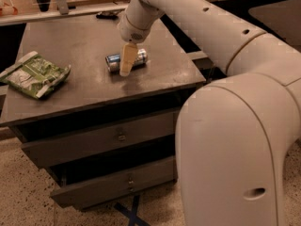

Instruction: Knock redbull can over

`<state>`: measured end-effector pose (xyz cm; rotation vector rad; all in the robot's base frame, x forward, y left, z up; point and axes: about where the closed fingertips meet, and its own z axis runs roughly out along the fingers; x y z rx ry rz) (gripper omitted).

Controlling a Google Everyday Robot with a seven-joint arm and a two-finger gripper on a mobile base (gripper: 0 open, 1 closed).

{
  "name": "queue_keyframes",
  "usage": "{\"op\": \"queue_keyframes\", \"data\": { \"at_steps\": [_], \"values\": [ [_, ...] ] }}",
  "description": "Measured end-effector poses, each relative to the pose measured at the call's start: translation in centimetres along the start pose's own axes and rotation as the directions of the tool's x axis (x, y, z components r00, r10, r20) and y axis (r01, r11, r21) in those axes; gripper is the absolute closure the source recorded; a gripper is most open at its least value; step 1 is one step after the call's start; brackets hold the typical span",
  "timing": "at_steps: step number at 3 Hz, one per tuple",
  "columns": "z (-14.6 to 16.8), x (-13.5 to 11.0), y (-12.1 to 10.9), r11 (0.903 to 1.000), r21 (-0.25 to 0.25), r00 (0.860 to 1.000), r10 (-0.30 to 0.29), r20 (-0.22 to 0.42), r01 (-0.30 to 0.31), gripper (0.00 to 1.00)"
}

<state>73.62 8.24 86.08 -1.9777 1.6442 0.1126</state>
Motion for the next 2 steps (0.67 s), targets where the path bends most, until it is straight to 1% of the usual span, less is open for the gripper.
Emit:
{"op": "queue_keyframes", "data": {
  "at_steps": [2],
  "values": [
    [-0.06, 0.04, -0.31, 0.9996, 0.004, 0.999, 0.026, 0.042, -0.026, 0.00]
  ]
}}
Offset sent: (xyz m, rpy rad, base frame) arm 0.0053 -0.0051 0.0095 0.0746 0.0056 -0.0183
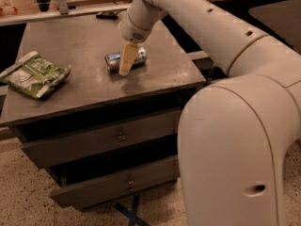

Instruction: Knock redbull can over

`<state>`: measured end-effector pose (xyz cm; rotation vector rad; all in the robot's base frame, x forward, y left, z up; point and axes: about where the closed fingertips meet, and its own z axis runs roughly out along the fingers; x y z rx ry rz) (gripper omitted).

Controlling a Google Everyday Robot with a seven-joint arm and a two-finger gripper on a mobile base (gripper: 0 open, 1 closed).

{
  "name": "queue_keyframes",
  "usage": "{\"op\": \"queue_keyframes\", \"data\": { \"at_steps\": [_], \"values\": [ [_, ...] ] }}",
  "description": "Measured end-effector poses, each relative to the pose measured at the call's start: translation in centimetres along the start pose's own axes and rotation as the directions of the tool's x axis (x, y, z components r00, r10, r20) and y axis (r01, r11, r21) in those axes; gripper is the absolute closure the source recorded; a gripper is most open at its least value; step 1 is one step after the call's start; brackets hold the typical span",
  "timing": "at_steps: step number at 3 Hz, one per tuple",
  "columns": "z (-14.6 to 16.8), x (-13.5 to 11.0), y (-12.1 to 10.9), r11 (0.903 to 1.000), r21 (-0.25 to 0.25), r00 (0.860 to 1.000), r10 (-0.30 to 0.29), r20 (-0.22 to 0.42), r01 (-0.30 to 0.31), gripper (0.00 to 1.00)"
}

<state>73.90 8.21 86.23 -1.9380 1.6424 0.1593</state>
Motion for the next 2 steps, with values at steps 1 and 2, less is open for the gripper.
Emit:
{"op": "queue_keyframes", "data": {
  "at_steps": [1, 2],
  "values": [
    [-0.9, 0.2, -0.6, 0.9991, 0.022, 0.994, 0.035, 0.106, -0.037, 0.00],
    [-4.5, 1.3, -2.0, 0.9933, 0.058, 0.946, 0.077, 0.315, -0.100, 0.00]
  ]
}}
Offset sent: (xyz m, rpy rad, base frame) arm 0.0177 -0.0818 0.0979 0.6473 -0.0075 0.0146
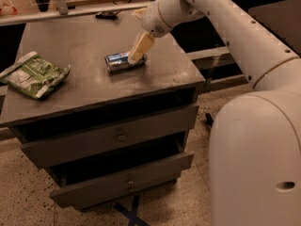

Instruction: Knock redbull can over

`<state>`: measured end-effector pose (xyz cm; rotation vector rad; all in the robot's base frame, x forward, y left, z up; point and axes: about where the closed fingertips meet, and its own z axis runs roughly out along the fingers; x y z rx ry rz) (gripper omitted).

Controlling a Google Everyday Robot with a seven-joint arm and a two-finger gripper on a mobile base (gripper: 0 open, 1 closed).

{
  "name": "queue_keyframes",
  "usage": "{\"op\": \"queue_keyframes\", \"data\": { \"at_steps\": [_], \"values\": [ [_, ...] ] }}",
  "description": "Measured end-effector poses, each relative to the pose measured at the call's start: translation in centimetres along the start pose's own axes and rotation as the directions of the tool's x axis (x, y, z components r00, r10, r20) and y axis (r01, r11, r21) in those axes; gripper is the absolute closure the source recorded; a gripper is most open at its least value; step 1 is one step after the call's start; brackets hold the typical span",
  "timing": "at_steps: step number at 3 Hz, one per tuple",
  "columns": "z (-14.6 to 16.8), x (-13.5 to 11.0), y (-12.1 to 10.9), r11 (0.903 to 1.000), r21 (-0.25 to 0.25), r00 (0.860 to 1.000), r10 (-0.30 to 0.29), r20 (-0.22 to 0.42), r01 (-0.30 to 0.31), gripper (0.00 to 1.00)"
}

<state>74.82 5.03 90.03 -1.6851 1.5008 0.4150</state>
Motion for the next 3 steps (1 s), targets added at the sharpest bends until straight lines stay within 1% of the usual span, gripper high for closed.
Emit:
{"op": "queue_keyframes", "data": {
  "at_steps": [1, 2, 3],
  "values": [
    [-3.9, 0.1, -0.7, 0.9974, -0.017, 0.980, 0.072, 0.186, -0.070, 0.00],
    [-5.1, -1.1, -1.0, 0.9972, -0.025, 0.967, 0.075, 0.242, -0.071, 0.00],
    [-4.9, -1.0, -0.9, 0.9971, -0.026, 0.968, 0.075, 0.238, -0.071, 0.00]
  ]
}}
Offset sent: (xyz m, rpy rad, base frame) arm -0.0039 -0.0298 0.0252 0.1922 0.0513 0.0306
